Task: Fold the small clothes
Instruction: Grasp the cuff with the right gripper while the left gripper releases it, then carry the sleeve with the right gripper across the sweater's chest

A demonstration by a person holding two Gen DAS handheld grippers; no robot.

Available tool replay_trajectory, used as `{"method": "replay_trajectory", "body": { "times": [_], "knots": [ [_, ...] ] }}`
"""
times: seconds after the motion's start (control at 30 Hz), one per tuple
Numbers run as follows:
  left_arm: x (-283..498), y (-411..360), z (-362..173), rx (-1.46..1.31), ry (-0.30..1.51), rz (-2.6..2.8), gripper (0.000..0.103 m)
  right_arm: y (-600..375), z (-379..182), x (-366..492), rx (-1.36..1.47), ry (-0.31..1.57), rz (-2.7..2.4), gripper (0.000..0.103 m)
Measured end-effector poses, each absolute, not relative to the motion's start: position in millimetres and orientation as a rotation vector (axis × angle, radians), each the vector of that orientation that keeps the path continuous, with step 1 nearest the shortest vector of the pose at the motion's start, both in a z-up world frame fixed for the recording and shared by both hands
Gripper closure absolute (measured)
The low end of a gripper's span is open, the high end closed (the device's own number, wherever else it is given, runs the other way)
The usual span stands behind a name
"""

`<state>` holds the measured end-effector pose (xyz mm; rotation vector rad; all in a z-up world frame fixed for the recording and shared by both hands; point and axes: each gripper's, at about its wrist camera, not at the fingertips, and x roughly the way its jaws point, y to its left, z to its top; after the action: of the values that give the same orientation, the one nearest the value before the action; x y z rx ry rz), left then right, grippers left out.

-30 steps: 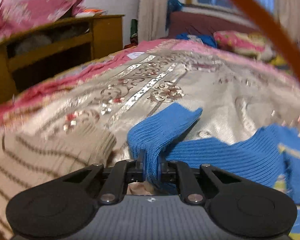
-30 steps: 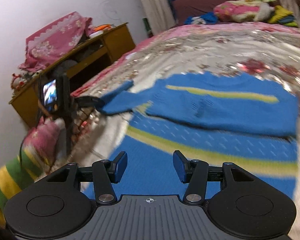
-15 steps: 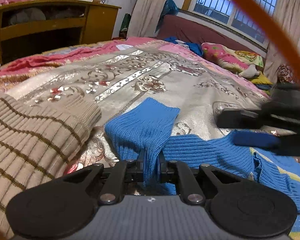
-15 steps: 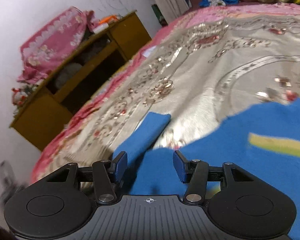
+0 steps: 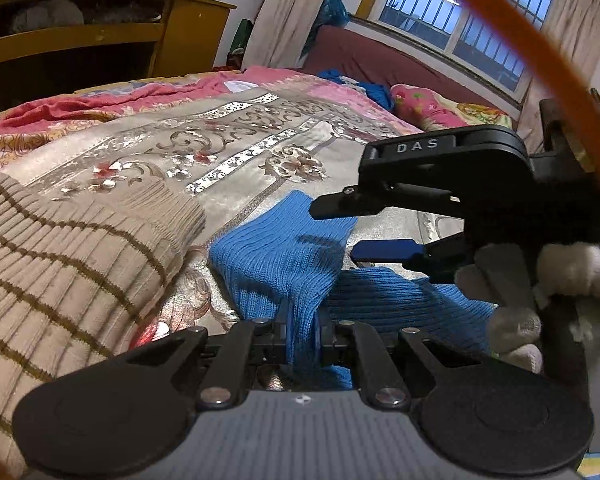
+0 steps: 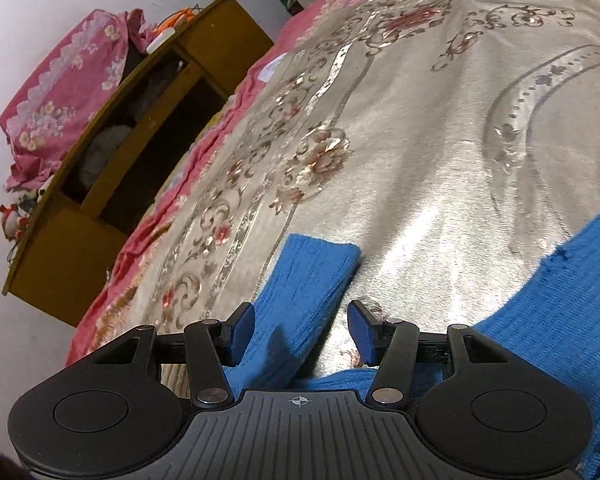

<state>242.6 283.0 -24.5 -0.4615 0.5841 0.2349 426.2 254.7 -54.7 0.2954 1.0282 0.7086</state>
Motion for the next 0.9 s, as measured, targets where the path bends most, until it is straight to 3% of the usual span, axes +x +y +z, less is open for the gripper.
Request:
{"method": "replay_trajectory", "body": {
  "times": [0.1, 0.17, 0.23, 0.3, 0.63, 0.9],
  "knots": [
    [243, 283, -24, -0.459, 0.584, 0.232, 0.086, 259, -56, 429, 0.311, 1.041, 0.71, 0.055],
    [242, 282, -24, -0.458, 0.584, 0.231, 0.086, 262, -58, 432, 0.322, 1.054, 0.702, 0.064],
    [240, 281, -23, -0.457, 0.583, 0.23, 0.086, 265, -63, 434, 0.334, 1.088, 0.703, 0.081],
    [240, 281, -23, -0.459, 0.584, 0.23, 0.086, 269, -67, 433, 0.332, 1.113, 0.704, 0.089],
    [238, 278, -20, -0.463, 0.564, 0.21, 0.085, 247, -30, 421, 0.363, 0.972, 0.751, 0.095],
    [236, 271, -13, -0.498, 0.542, 0.151, 0.068, 188, 12, 406, 0.385, 0.857, 0.713, 0.095]
  ]
}}
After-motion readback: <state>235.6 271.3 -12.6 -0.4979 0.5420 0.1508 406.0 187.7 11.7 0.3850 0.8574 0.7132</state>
